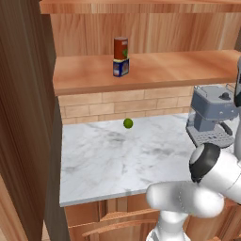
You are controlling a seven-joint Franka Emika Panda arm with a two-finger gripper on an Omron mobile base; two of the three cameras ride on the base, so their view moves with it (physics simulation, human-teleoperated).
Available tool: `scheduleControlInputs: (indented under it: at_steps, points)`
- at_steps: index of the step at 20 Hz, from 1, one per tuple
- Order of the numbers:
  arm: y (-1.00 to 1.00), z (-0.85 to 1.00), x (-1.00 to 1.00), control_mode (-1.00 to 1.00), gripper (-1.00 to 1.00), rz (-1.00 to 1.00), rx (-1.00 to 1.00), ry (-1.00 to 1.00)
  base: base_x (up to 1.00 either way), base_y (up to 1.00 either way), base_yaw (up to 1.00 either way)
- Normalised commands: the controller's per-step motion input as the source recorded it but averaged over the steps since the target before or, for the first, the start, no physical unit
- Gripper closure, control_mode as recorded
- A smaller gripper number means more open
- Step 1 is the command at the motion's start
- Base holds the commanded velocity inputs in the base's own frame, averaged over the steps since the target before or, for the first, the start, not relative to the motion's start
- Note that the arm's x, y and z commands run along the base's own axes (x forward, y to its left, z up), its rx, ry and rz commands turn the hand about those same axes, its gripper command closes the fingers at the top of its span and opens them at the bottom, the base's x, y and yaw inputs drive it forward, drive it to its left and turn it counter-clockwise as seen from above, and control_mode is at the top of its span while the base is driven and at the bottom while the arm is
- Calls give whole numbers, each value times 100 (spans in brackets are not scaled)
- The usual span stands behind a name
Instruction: Stack two cans on top of the other two cans in the cabinet.
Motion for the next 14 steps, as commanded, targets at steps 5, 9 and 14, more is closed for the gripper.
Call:
scheduleControlInputs:
  at_steps: [5,9,14]
  points:
    - [45,0,-44,-100,-100,-8,9,5,0,0,0]
    - [49,0,-46,-100,-100,-4,13,3,0,0,0]
    - [51,0,-45,-100,-100,0,15,0,0,0,0]
